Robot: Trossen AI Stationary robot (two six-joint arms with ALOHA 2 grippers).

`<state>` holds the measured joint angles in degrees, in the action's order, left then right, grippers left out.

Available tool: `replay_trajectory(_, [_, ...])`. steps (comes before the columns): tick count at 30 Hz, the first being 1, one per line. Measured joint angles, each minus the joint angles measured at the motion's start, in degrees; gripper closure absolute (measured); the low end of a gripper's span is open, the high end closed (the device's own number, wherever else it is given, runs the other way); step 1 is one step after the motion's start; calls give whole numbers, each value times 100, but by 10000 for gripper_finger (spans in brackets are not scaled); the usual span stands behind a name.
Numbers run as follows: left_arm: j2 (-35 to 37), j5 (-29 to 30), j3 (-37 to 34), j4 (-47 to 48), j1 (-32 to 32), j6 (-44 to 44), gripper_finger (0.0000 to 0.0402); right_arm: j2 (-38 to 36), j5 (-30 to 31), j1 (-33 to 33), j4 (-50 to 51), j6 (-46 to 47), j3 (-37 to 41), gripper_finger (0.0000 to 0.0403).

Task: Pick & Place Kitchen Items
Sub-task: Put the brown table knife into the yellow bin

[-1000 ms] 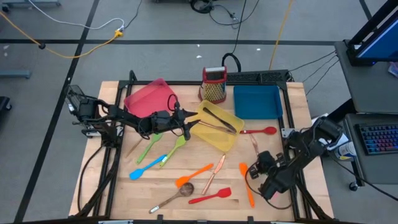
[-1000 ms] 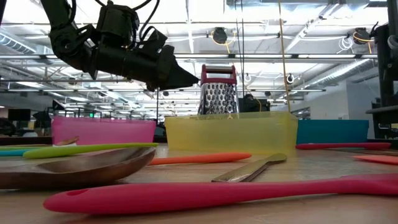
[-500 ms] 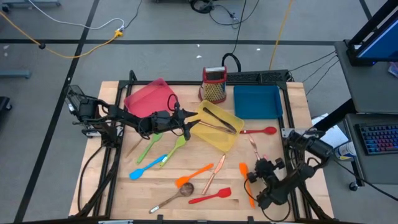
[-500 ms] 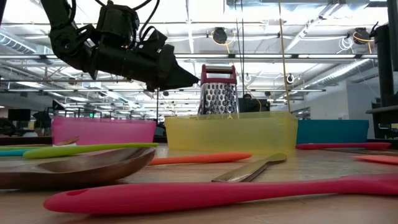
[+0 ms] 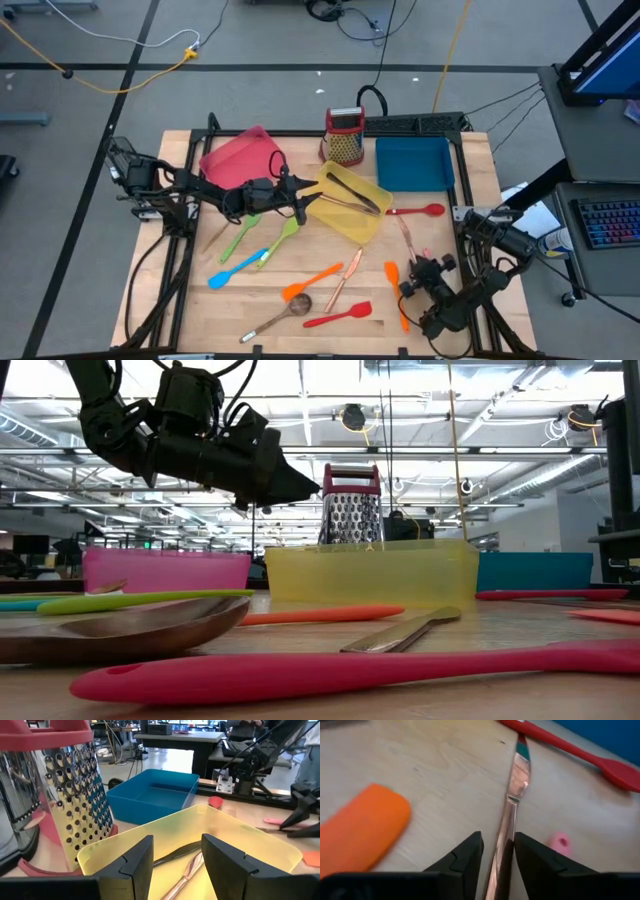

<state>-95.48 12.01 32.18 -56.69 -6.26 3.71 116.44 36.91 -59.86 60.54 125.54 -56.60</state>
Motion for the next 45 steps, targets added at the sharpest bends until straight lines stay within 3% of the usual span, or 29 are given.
replay_trajectory(11, [0, -4, 0, -9, 134, 594, 229, 62, 742, 307, -785, 465, 109, 280])
replay_trajectory(23, [0, -7, 0, -9, 395, 528, 229, 772, 859, 428, -280, 644, -450, 284])
replay_trajectory(27, [0, -7, 0, -11, 433, 548, 229, 919, 931, 439, -245, 643, -458, 302])
replay_trajectory(33, [0, -4, -2, -36, 489, 586, 229, 961, 885, 461, -168, 596, -345, 361])
replay_trajectory(42, [0, -59, 3, -62, 531, 917, 229, 934, 860, 461, -149, 589, -284, 361])
replay_trajectory(45, [0, -530, 178, -40, 568, 710, 229, 726, 876, 463, -358, 566, -279, 361])
